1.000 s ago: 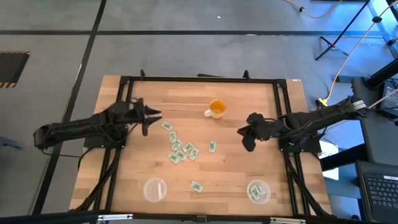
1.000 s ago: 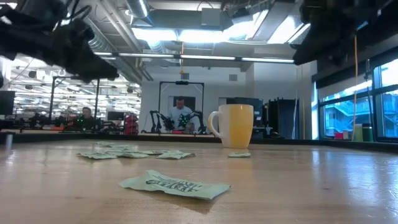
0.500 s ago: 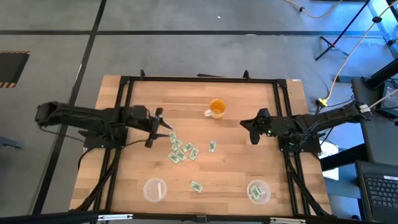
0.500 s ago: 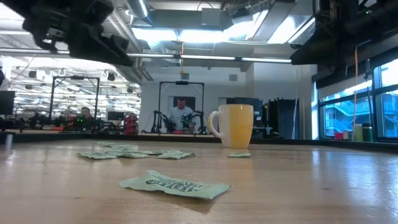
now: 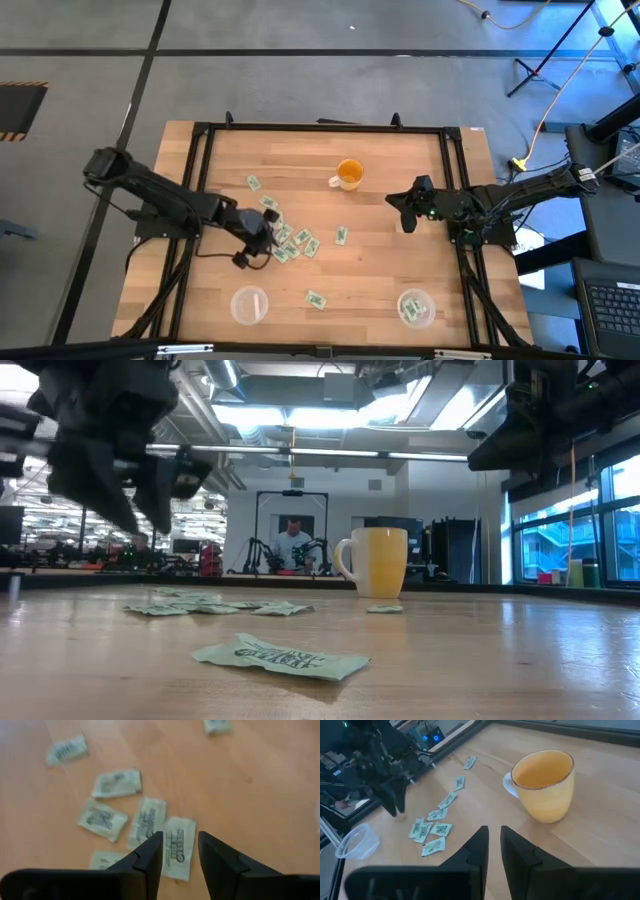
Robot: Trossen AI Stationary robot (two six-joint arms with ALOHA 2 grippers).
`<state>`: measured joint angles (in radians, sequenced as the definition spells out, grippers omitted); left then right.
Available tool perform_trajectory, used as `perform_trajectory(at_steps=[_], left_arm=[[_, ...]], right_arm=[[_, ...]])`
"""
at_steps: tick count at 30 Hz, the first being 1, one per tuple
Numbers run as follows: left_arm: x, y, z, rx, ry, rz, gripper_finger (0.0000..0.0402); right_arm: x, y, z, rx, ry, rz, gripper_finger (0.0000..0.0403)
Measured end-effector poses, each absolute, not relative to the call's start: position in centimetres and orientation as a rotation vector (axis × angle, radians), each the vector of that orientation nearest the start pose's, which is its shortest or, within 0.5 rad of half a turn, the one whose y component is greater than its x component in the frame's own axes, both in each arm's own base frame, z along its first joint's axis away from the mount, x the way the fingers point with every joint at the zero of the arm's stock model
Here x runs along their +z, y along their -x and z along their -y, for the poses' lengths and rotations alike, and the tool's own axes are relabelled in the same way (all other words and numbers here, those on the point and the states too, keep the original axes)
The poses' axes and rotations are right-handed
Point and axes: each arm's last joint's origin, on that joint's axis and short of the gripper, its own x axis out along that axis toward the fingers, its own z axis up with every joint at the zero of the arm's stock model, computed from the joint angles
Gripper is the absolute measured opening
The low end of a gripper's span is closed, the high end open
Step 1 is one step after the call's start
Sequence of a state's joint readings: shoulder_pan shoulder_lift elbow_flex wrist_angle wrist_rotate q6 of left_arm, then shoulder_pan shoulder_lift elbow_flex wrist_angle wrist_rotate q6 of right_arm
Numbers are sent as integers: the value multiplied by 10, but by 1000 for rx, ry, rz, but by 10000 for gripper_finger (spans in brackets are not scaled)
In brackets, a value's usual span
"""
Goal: Pick and place items into bin
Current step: Put the stevia packet into the left transparent bin
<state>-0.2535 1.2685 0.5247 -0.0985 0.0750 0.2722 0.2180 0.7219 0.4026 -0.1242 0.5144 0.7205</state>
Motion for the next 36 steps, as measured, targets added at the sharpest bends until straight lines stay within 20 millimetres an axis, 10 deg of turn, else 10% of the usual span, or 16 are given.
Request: perform_trajectory(at_steps=[14, 36], left_arm=[[122, -228, 68, -381, -304, -959, 93], [111, -231, 69, -380, -309, -990, 28]], right_arm=[[218, -157, -20, -425, -548, -291, 53], [216, -156, -20, -426, -512, -316, 53]])
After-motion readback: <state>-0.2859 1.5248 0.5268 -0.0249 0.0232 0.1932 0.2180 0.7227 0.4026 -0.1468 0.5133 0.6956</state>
